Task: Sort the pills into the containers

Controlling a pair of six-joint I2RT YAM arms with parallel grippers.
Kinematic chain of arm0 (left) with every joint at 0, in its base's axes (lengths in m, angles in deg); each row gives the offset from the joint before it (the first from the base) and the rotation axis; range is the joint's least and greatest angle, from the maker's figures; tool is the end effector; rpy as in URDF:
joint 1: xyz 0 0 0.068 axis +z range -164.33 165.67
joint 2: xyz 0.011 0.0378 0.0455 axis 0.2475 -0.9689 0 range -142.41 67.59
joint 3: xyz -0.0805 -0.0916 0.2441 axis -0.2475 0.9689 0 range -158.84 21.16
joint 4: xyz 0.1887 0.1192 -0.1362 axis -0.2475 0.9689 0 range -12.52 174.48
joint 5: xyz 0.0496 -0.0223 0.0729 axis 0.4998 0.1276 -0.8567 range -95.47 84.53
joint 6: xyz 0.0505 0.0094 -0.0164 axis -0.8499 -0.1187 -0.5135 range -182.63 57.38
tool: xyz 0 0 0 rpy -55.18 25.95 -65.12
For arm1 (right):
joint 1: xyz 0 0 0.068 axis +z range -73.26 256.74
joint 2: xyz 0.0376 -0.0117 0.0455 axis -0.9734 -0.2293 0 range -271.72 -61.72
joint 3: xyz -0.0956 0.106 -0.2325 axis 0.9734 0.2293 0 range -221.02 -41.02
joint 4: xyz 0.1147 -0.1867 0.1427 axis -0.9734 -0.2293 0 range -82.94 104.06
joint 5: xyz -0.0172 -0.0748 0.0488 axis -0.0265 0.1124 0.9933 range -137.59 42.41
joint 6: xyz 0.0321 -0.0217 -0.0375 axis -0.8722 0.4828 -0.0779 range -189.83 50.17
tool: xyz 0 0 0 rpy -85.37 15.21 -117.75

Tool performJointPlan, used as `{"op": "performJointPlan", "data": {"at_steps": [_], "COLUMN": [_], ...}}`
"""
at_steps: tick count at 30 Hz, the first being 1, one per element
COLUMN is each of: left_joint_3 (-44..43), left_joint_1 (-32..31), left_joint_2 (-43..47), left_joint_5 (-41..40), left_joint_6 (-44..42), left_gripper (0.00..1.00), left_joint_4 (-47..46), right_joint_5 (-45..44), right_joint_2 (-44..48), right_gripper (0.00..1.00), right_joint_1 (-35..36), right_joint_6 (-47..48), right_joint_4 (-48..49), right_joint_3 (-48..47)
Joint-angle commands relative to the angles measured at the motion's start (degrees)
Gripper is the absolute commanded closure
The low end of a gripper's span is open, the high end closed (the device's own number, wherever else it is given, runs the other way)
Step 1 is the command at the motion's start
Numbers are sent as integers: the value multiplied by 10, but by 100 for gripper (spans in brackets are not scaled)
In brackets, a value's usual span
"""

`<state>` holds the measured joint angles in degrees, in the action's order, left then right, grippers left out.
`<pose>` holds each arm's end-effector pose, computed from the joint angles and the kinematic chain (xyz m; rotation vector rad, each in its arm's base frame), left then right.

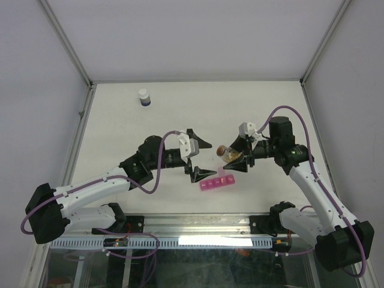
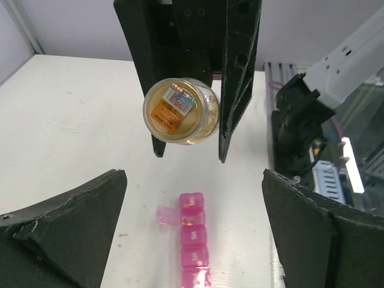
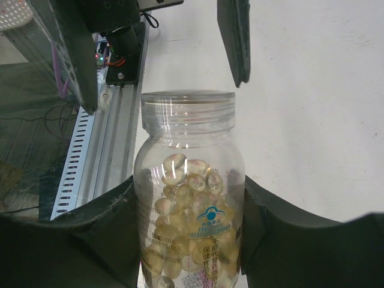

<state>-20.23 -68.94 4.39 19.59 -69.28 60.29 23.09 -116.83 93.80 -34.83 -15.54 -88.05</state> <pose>0.1363 -0.2180 0.3053 1.1699 1.2894 -0.9857 0.1698 0.0873 0.3025 -1.3695 1.3586 1.1363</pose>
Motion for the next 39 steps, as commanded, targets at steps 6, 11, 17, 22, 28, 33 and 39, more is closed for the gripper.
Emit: {"op": "performJointPlan", "data": {"at_steps": [6,11,17,22,28,33,39], "left_joint_3": [33,-86,-168,-209,-227,-228,-235], "left_joint_1": [4,-76,-97,-102,-104,-104,-103], "left_joint_2": [76,36,-31,-62,-80,-81,-88], "left_joint_5": [-105,-275,-337,-343,-316,-281,-217], "left_joint_6": [357,358,348,332,329,330,312], "left_gripper": [18,27,27,33,43,55,72], "left_joint_4": [-96,83,170,198,204,205,204], "right_joint_5": [2,2,2,3,3,3,3], "right_joint_2": [3,1,0,1,1,2,3], "right_gripper": [100,100,100,100,100,100,100], "right_joint_1": [-2,-3,-3,-2,-2,-1,-2], "right_joint_6": [-2,-3,-3,-2,-2,-2,-2], "right_joint_4": [26,26,27,27,26,26,26], "right_joint_3": [-25,-24,-24,-25,-24,-25,-24]}}
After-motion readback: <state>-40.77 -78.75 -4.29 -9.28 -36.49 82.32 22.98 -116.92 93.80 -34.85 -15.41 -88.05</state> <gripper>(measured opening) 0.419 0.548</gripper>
